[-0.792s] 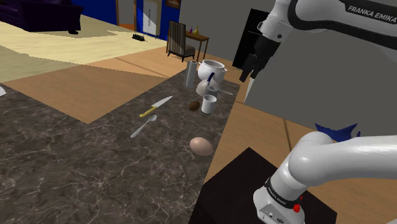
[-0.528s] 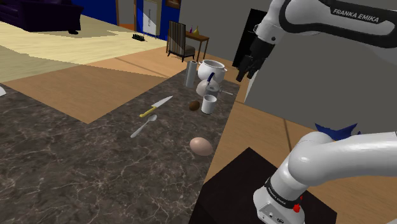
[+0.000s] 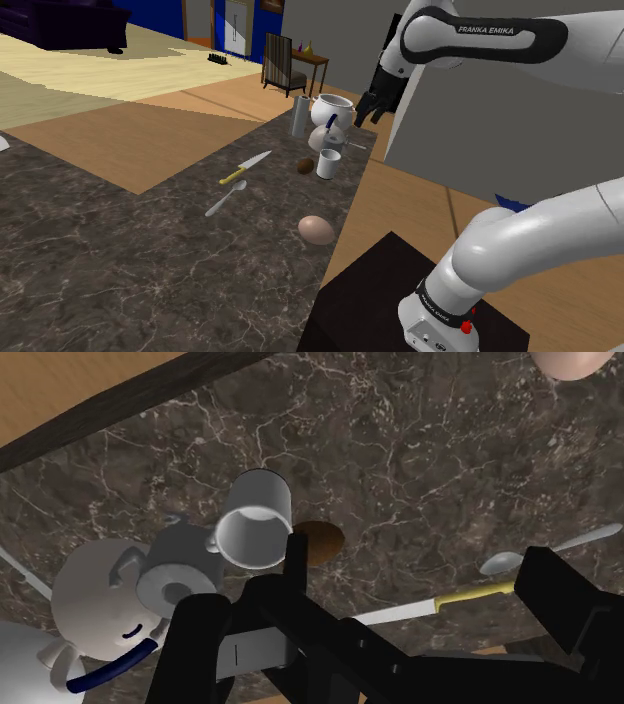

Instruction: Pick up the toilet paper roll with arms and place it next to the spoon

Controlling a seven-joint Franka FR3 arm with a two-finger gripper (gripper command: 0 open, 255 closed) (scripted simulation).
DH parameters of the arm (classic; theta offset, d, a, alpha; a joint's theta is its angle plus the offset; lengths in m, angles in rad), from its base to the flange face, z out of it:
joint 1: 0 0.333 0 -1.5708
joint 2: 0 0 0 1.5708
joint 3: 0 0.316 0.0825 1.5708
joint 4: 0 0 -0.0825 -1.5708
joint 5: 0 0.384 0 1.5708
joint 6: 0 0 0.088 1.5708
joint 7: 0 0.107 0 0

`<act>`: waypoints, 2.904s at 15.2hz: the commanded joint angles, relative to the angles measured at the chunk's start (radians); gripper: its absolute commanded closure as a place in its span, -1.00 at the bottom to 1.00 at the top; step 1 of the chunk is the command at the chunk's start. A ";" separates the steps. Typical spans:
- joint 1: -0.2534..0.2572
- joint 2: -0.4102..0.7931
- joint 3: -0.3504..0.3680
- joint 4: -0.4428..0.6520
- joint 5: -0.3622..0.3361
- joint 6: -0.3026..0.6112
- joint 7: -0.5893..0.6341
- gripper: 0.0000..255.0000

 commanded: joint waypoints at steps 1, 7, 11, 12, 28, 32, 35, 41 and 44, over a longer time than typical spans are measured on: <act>-0.005 0.067 -0.029 0.033 0.002 0.039 -0.029 -1.00; -0.010 0.275 -0.097 0.146 0.038 0.141 -0.106 -1.00; -0.017 0.421 -0.136 0.246 0.086 0.186 -0.165 -1.00; -0.020 0.459 -0.144 0.275 0.101 0.194 -0.180 -1.00; -0.188 1.106 -0.159 0.954 0.344 0.137 -0.347 -1.00; -0.188 1.130 -0.153 0.941 0.351 0.174 -0.352 -1.00; -0.188 1.151 -0.148 0.935 0.357 0.200 -0.355 -1.00; -0.188 1.155 -0.147 0.934 0.358 0.205 -0.356 -1.00; -0.188 1.154 -0.147 0.934 0.358 0.205 -0.356 1.00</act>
